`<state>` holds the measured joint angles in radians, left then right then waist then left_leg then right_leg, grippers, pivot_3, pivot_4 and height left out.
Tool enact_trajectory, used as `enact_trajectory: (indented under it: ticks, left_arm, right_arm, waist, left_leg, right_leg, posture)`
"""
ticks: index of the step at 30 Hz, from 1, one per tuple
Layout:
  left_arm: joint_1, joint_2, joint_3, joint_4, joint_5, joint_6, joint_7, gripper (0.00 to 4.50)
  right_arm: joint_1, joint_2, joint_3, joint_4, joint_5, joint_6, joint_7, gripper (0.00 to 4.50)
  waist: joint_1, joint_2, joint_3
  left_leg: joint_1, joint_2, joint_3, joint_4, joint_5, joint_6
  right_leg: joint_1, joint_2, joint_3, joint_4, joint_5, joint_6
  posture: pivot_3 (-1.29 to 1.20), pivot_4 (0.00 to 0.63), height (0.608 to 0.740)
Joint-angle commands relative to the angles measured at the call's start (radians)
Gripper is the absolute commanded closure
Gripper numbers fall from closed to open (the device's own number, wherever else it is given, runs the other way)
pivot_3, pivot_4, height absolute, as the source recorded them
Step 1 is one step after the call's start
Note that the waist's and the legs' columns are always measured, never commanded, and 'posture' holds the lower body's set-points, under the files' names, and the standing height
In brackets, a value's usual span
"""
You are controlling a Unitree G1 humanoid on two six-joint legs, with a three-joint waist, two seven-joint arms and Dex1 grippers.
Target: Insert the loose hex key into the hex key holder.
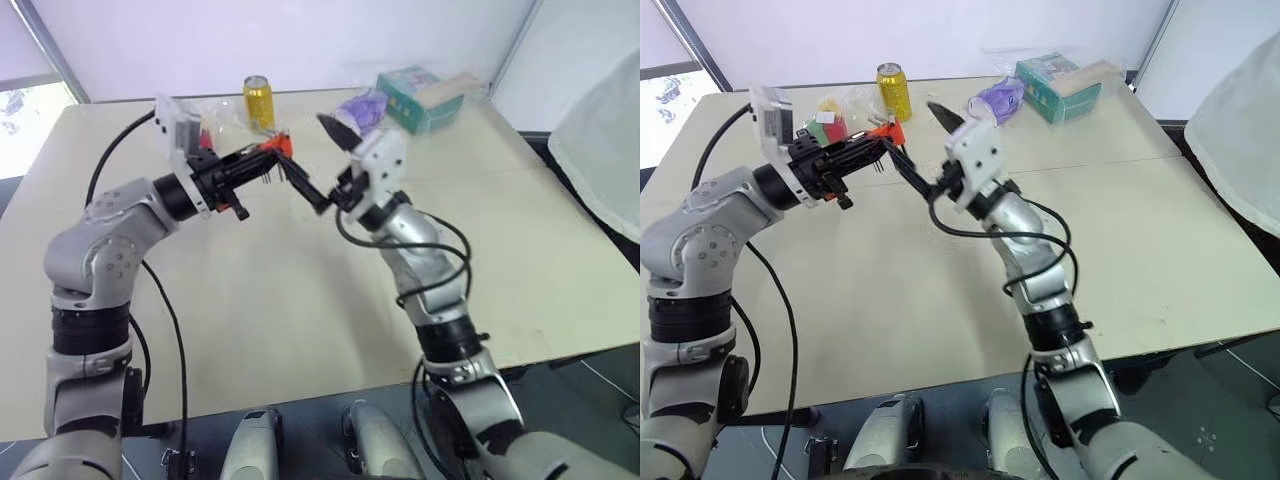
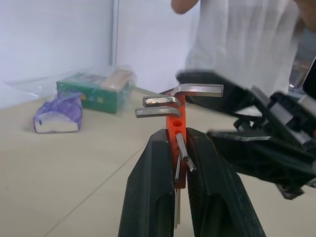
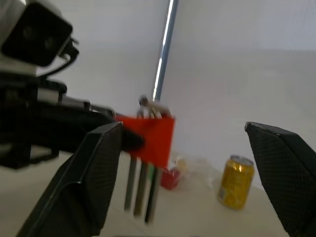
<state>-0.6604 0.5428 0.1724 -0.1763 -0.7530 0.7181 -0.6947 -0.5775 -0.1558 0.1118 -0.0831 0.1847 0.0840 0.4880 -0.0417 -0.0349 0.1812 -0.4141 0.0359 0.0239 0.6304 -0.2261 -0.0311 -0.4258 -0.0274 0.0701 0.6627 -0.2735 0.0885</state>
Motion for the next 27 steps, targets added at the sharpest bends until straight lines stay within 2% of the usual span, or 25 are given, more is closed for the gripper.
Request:
enact_trajectory:
  ticks: [1, 7, 11, 18, 21, 25, 27]
  left_arm:
    - [0.022, -0.046, -0.001, -0.025, -0.027, 0.018, 0.038, 4.50]
    - [0.051, -0.161, -0.102, 0.039, 0.019, 0.004, 0.030, 4.50]
    - [0.051, -0.253, -0.206, 0.145, 0.079, -0.032, -0.006, 4.50]
    - [0.022, -0.386, -0.278, 0.342, 0.159, -0.070, -0.036, 4.50]
    - [0.011, -0.403, -0.292, 0.394, 0.192, -0.075, -0.048, 4.50]
    - [0.007, -0.378, -0.355, 0.498, 0.334, -0.138, -0.025, 4.50]
    - [0.006, -0.372, -0.348, 0.527, 0.360, -0.142, -0.010, 4.50]
  right_arm:
    - [0.088, -0.110, -0.085, -0.178, 0.048, 0.092, 0.027, 0.45]
    - [0.225, -0.295, -0.199, -0.332, 0.092, 0.228, 0.056, 0.45]
    - [0.282, -0.365, -0.246, -0.401, 0.101, 0.275, 0.056, 0.45]
    - [0.326, -0.379, -0.251, -0.469, 0.077, 0.305, 0.011, 0.45]
    - [0.338, -0.376, -0.244, -0.486, 0.066, 0.310, -0.005, 0.45]
    - [0.351, -0.372, -0.233, -0.497, 0.045, 0.304, -0.027, 0.45]
    - [0.348, -0.371, -0.229, -0.492, 0.038, 0.298, -0.030, 0.45]
  waist:
    - [0.003, 0.000, 0.000]
    - [-0.001, 0.000, 0.000]
    - [0.000, 0.000, 0.000]
    - [0.000, 0.000, 0.000]
    - [0.000, 0.000, 0.000]
    - [0.001, 0.000, 0.000]
    - [0.001, 0.000, 0.000]
  left_leg:
    - [-0.001, 0.000, 0.000, 0.000, 0.000, 0.000]
    - [-0.001, -0.001, -0.001, 0.000, 0.000, 0.000]
    - [-0.001, -0.001, -0.001, 0.001, 0.000, 0.000]
    - [-0.001, -0.002, -0.001, 0.001, 0.000, 0.000]
    - [-0.001, -0.002, -0.001, 0.001, 0.000, 0.000]
    - [-0.001, -0.002, -0.002, 0.001, 0.000, 0.000]
    - [-0.001, -0.002, -0.002, 0.001, 0.000, 0.000]
  right_leg:
    - [0.000, 0.000, 0.000, 0.000, 0.000, 0.000]
    - [0.000, 0.001, 0.000, 0.000, 0.000, 0.001]
    - [0.000, 0.002, 0.000, 0.000, -0.001, 0.001]
    - [0.000, 0.002, 0.000, 0.000, -0.001, 0.002]
    - [0.000, 0.002, 0.000, 0.000, -0.001, 0.002]
    - [0.000, 0.002, 0.001, 0.000, -0.001, 0.002]
    - [0.000, 0.002, 0.001, 0.000, -0.002, 0.003]
  posture:
    - [0.00, 0.150, 0.740]
    - [0.00, 0.150, 0.740]
    - [0.00, 0.150, 0.740]
    - [0.00, 0.150, 0.740]
    - [0.00, 0.150, 0.740]
    - [0.00, 0.150, 0.740]
    - [0.00, 0.150, 0.740]
